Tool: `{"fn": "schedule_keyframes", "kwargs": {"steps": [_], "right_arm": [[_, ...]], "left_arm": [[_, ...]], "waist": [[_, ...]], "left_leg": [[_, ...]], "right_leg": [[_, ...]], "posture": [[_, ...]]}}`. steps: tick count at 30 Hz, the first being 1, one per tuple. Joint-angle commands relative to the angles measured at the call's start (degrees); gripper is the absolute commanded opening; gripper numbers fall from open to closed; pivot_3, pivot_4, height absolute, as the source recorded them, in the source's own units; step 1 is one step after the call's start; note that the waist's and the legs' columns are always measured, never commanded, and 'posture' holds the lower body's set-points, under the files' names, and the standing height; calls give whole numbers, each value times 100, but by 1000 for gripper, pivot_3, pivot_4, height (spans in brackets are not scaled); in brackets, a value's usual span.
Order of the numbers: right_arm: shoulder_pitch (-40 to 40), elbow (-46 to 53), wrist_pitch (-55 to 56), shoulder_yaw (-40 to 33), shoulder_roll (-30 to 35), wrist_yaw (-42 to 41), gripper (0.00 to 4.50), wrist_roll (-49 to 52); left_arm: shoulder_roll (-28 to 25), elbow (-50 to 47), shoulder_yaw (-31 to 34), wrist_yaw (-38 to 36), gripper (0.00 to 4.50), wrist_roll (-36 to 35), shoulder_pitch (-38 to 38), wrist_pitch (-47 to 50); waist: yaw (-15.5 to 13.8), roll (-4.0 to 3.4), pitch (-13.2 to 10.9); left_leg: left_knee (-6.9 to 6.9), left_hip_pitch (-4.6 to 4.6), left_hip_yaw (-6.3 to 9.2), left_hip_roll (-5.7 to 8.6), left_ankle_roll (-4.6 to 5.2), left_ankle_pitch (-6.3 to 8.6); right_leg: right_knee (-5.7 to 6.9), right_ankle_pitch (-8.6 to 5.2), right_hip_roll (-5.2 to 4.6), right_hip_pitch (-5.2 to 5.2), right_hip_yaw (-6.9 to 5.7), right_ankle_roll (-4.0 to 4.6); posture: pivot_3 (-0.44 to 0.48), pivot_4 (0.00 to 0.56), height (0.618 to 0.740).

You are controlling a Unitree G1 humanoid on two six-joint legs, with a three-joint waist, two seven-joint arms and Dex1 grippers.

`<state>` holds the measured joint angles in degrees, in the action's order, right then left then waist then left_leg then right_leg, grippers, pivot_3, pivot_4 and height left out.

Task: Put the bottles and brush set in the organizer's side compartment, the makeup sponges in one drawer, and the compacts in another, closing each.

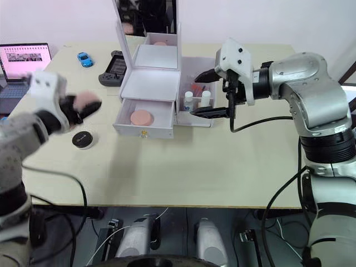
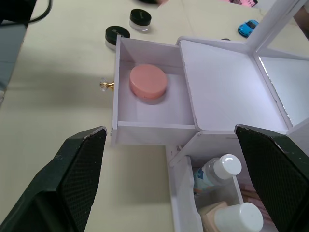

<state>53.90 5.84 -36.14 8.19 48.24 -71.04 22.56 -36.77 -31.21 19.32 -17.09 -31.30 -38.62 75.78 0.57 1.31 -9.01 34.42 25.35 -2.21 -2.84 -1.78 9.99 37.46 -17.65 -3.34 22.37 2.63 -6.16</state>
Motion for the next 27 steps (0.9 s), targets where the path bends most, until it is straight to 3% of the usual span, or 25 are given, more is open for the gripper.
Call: {"fn": "schedule_keyframes", "kwargs": {"steps": [1,15,25,27], "right_arm": [[87,154,2,-235,46,127,4500,13],[-734,1110,-598,-913,483,762,4500,249],[-1002,1572,-962,-1186,651,1165,4500,450],[-1031,1635,-996,-1198,669,1187,4500,490]], "left_arm": [[291,-60,-249,-376,2648,-581,-404,118],[487,1046,-2194,-897,2648,-198,-716,-637],[732,1673,-2504,-1131,2648,67,-793,-1181],[651,1709,-2561,-1234,3724,135,-774,-1208]], "waist": [[11,-6,3],[-14,-5,1],[11,-6,1],[11,-6,1]], "left_leg": [[-2,-2,-1,0,0,0],[-1,-2,14,-9,-1,-1],[-2,-1,14,-9,0,-2],[-1,-1,13,-9,0,-2]], "right_leg": [[-3,2,0,-2,2,-3],[8,1,19,3,2,-3],[8,0,20,5,3,-3],[7,0,20,5,3,-3]], "posture": [[0,150,739],[0,150,739],[0,150,739],[0,150,739]]}}
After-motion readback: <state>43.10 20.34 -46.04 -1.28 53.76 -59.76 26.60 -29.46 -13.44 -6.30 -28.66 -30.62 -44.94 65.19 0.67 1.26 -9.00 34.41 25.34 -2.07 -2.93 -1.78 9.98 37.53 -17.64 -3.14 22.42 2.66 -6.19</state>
